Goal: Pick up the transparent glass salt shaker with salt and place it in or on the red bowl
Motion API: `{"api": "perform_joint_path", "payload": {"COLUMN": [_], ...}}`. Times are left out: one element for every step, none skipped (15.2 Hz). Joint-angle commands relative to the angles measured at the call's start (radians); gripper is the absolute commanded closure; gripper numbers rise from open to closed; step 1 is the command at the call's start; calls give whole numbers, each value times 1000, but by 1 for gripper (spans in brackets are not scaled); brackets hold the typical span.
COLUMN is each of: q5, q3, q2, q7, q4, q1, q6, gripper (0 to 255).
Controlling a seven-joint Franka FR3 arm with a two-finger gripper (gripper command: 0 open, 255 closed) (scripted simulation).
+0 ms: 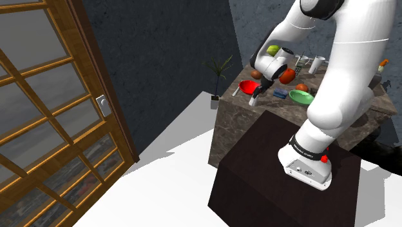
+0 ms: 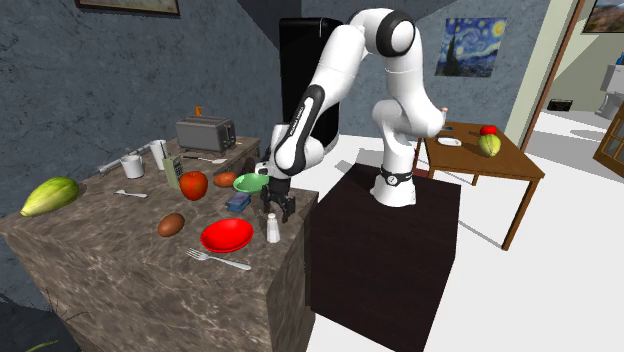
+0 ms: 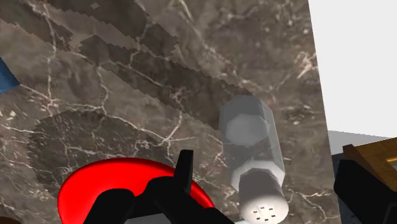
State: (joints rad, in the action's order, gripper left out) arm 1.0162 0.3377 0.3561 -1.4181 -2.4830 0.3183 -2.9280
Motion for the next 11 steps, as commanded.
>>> {"api": "perform_joint_path", "payload": {"q5": [55,79,102,114,114,115,114,114,114,114,114], "q3": [-36,-53,-68,-77,-77,-77,-77,-77,-77,-77,-77], "q2": [36,53,70,79,79,79,79,79,79,79,79], "q7": [-46,-66,-86,-97,-97,-98,-97,-97,-97,-97,-97], "q4": [24,36,47,54,54,54,54,54,54,54,54], "q1": [27,40,52,59,59,59,59,59,59,59,59], "q6": [-11,-16,-22,-25,-25,-25,-25,-25,-25,-25,-25], "gripper": [0,0,0,0,0,0,0,0,0,0,0]}}
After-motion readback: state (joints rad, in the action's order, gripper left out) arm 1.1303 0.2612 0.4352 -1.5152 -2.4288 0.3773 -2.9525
